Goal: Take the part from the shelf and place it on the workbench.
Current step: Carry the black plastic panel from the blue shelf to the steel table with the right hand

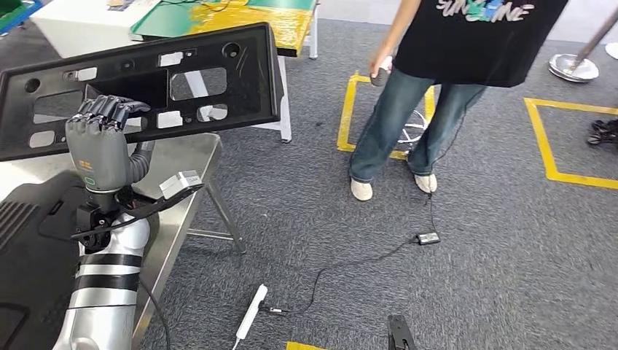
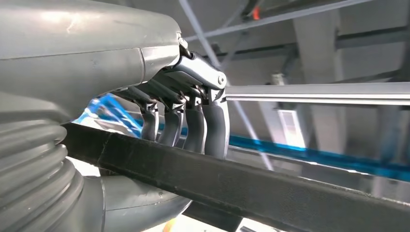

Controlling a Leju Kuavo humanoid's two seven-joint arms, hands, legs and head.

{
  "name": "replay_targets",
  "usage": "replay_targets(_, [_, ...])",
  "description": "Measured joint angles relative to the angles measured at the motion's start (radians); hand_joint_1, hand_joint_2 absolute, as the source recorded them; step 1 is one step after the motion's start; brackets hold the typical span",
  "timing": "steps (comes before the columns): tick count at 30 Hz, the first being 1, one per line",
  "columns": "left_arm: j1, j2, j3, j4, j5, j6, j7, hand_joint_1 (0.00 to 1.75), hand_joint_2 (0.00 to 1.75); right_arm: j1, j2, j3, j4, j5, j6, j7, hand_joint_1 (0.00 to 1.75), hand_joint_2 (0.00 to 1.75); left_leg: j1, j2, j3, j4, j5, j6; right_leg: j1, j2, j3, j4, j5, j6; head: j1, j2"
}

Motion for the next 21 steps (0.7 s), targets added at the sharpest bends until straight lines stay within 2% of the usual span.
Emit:
replay_targets(1, [-0.001, 0.0, 0.001, 0.001, 0.0, 0.0, 0.0, 1.75, 1.75, 0.0, 0.0, 0.0, 0.0, 0.0, 0.0, 0.0, 0.0, 0.0, 0.0, 0.016, 0.041, -0.068, 0.03, 0.002, 0.0, -0.013, 0.002, 0.0, -0.002, 0.002, 0.0, 0.0])
replay_targets(2, [-0.003, -0.001, 0.001, 0.001, 0.0, 0.0, 0.0, 1.75, 1.75, 0.0, 0.0, 0.0, 0.0, 0.0, 0.0, 0.001, 0.0, 0.0, -0.005, 0.042, 0.08, -0.134, 0.05, 0.006, 0.004, -0.025, 0.004, 0.001, -0.004, 0.005, 0.0, 0.0])
replay_targets(3, [-0.004, -0.002, 0.002, 0.001, 0.0, 0.0, 0.0, 1.75, 1.75, 0.0, 0.0, 0.0, 0.0, 0.0, 0.0, 0.001, 0.0, 0.0, -0.009, 0.06, 0.108, -0.184, 0.062, 0.012, 0.008, -0.036, 0.006, 0.001, -0.007, 0.009, 0.002, 0.0])
replay_targets(4, [-0.005, -0.003, 0.002, 0.002, 0.0, 0.0, 0.001, 1.75, 1.75, -0.001, 0.0, 0.0, 0.0, 0.001, 0.001, 0.002, 0.0, 0.0, -0.014, 0.07, 0.119, -0.208, 0.064, 0.019, 0.012, -0.047, 0.007, 0.001, -0.009, 0.013, 0.004, 0.0])
replay_targets(5, [-0.006, -0.004, 0.003, 0.002, 0.0, 0.0, 0.002, 1.75, 1.75, -0.001, 0.0, 0.0, 0.0, 0.001, 0.001, 0.003, 0.0, 0.0, -0.018, 0.069, 0.12, -0.215, 0.062, 0.025, 0.016, -0.058, 0.008, 0.001, -0.01, 0.016, 0.006, 0.0])
replay_targets(6, [-0.006, -0.004, 0.005, 0.002, 0.0, 0.0, 0.002, 1.75, 1.75, -0.001, 0.0, 0.0, 0.0, 0.002, 0.002, 0.003, 0.0, 0.0, -0.019, 0.053, 0.117, -0.217, 0.065, 0.032, 0.016, -0.07, 0.009, 0.0, -0.011, 0.019, 0.007, 0.0])
replay_targets(7, [-0.006, -0.003, 0.006, 0.002, 0.001, 0.0, 0.004, 1.75, 1.75, -0.002, 0.001, 0.001, 0.0, 0.003, 0.002, 0.004, 0.0, 0.0, -0.017, 0.04, 0.116, -0.221, 0.068, 0.038, 0.014, -0.071, 0.008, 0.003, -0.014, 0.024, 0.007, 0.0])
replay_targets(8, [-0.006, -0.003, 0.007, 0.002, 0.001, 0.0, 0.005, 1.75, 1.75, -0.002, 0.002, 0.002, 0.0, 0.004, 0.003, 0.004, 0.0, 0.0, -0.014, 0.026, 0.117, -0.224, 0.072, 0.045, 0.012, -0.053, 0.001, 0.017, -0.024, 0.027, 0.008, 0.0])
replay_targets(9, [-0.007, -0.004, 0.008, 0.002, 0.001, 0.0, 0.005, 1.75, 1.75, -0.002, 0.002, 0.002, 0.0, 0.005, 0.004, 0.004, 0.0, 0.0, -0.009, 0.014, 0.117, -0.227, 0.076, 0.051, 0.01, -0.025, -0.015, 0.051, -0.043, 0.029, 0.01, 0.0])
replay_targets(11, [-0.007, -0.006, 0.009, 0.002, 0.002, 0.0, 0.006, 1.75, 1.75, 0.0, 0.003, 0.005, 0.0, 0.007, 0.005, 0.006, 0.0, 0.0, -0.003, -0.013, 0.115, -0.229, 0.081, 0.059, 0.006, 0.038, -0.077, 0.181, -0.101, 0.026, 0.016, 0.0])
replay_targets(12, [-0.006, -0.007, 0.01, 0.003, 0.002, 0.0, 0.007, 1.75, 1.75, 0.002, 0.003, 0.006, 0.0, 0.008, 0.006, 0.008, 0.0, 0.0, -0.003, -0.028, 0.113, -0.229, 0.082, 0.06, 0.005, 0.05, -0.112, 0.251, -0.124, 0.026, 0.019, 0.0])
replay_targets(13, [-0.005, -0.007, 0.01, 0.004, 0.002, 0.0, 0.007, 1.75, 1.75, 0.004, 0.004, 0.007, 0.0, 0.009, 0.006, 0.009, 0.0, 0.0, -0.003, -0.044, 0.111, -0.229, 0.084, 0.061, 0.004, 0.055, -0.137, 0.299, -0.137, 0.028, 0.02, 0.0])
replay_targets(14, [-0.003, -0.007, 0.011, 0.005, 0.003, 0.0, 0.007, 1.75, 1.75, 0.005, 0.004, 0.008, 0.0, 0.01, 0.006, 0.01, 0.0, 0.0, -0.003, -0.061, 0.11, -0.229, 0.085, 0.061, 0.002, 0.056, -0.143, 0.305, -0.132, 0.032, 0.02, 0.0])
replay_targets(15, [-0.002, -0.006, 0.013, 0.005, 0.003, 0.0, 0.008, 1.75, 1.75, 0.005, 0.004, 0.008, 0.0, 0.011, 0.007, 0.011, 0.0, 0.0, -0.002, -0.077, 0.109, -0.229, 0.087, 0.06, 0.0, 0.06, -0.129, 0.27, -0.111, 0.039, 0.02, 0.0])
replay_targets(16, [-0.002, -0.006, 0.014, 0.006, 0.004, 0.0, 0.008, 1.75, 1.75, 0.004, 0.004, 0.009, 0.0, 0.011, 0.007, 0.011, 0.0, 0.0, -0.001, -0.092, 0.109, -0.229, 0.088, 0.057, -0.002, 0.072, -0.098, 0.203, -0.082, 0.046, 0.02, 0.0])
replay_targets(17, [-0.002, -0.005, 0.015, 0.006, 0.005, 0.0, 0.009, 1.75, 1.75, 0.004, 0.004, 0.009, 0.0, 0.012, 0.008, 0.011, 0.0, 0.0, -0.001, -0.107, 0.108, -0.228, 0.09, 0.053, -0.006, 0.102, -0.061, 0.124, -0.053, 0.05, 0.021, 0.0])
replay_targets(18, [-0.002, -0.004, 0.015, 0.006, 0.006, 0.0, 0.01, 1.75, 1.75, 0.003, 0.004, 0.01, 0.0, 0.012, 0.008, 0.011, 0.0, 0.0, -0.002, -0.119, 0.105, -0.227, 0.092, 0.049, -0.009, 0.126, -0.031, 0.062, -0.031, 0.05, 0.02, 0.0])
replay_targets(19, [-0.003, -0.003, 0.015, 0.006, 0.007, 0.0, 0.011, 1.75, 1.75, 0.003, 0.005, 0.01, 0.0, 0.012, 0.008, 0.011, 0.0, 0.0, -0.003, -0.132, 0.102, -0.227, 0.095, 0.044, -0.01, 0.145, -0.01, 0.022, -0.018, 0.048, 0.019, 0.0])
replay_targets(20, [-0.003, -0.002, 0.015, 0.006, 0.007, 0.0, 0.013, 1.75, 1.75, 0.003, 0.006, 0.011, 0.0, 0.013, 0.009, 0.011, 0.0, 0.0, -0.003, -0.143, 0.098, -0.229, 0.099, 0.037, -0.008, 0.153, -0.001, 0.005, -0.013, 0.043, 0.019, 0.0])
replay_targets(21, [-0.002, 0.0, 0.015, 0.006, 0.007, 0.0, 0.014, 1.75, 1.75, 0.003, 0.008, 0.012, 0.0, 0.013, 0.009, 0.011, 0.0, 0.0, -0.002, -0.155, 0.095, -0.232, 0.103, 0.03, -0.006, 0.14, 0.001, 0.004, -0.01, 0.037, 0.019, 0.0])
